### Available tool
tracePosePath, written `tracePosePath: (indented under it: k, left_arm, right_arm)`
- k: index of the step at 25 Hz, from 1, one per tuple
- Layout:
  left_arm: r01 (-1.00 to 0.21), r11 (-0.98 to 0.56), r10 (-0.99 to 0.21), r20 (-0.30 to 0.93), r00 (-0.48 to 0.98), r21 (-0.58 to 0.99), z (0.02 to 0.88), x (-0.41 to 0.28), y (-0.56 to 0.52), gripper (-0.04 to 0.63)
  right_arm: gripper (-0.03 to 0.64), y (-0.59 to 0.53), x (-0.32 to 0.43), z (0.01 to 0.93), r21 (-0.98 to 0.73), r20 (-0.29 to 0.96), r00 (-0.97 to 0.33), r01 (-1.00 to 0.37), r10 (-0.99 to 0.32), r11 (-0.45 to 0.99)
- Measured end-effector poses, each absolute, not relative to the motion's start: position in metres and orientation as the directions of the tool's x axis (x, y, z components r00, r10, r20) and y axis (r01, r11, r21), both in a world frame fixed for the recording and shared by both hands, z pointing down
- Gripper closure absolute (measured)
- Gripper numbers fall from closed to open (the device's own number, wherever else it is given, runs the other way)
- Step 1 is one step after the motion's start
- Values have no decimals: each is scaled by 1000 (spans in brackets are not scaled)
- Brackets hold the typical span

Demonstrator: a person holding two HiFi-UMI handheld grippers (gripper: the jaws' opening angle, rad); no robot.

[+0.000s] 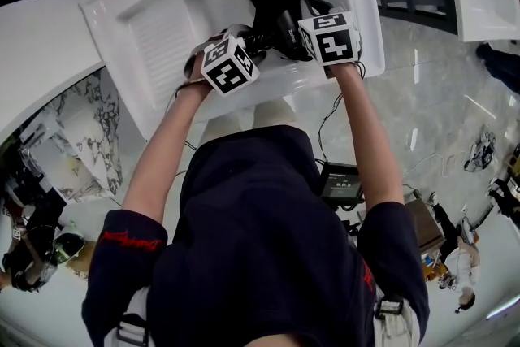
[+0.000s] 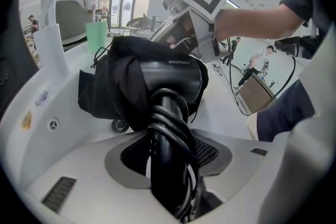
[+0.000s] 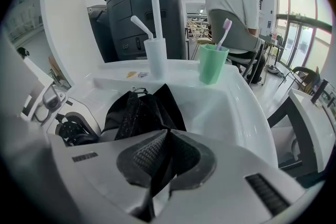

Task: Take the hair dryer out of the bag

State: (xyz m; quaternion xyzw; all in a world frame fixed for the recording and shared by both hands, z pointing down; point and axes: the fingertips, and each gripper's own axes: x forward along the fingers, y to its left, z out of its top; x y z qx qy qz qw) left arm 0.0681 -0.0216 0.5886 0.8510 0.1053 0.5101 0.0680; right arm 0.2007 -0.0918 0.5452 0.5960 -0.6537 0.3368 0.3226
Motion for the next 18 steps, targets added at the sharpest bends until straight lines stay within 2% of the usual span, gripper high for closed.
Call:
tracePosePath:
  k: [18]
  left_arm:
    - [209, -950, 304, 834, 460, 231, 563, 50, 4, 385]
  right_arm:
    - [575, -80, 198, 549, -66, 840, -87, -996, -536, 60]
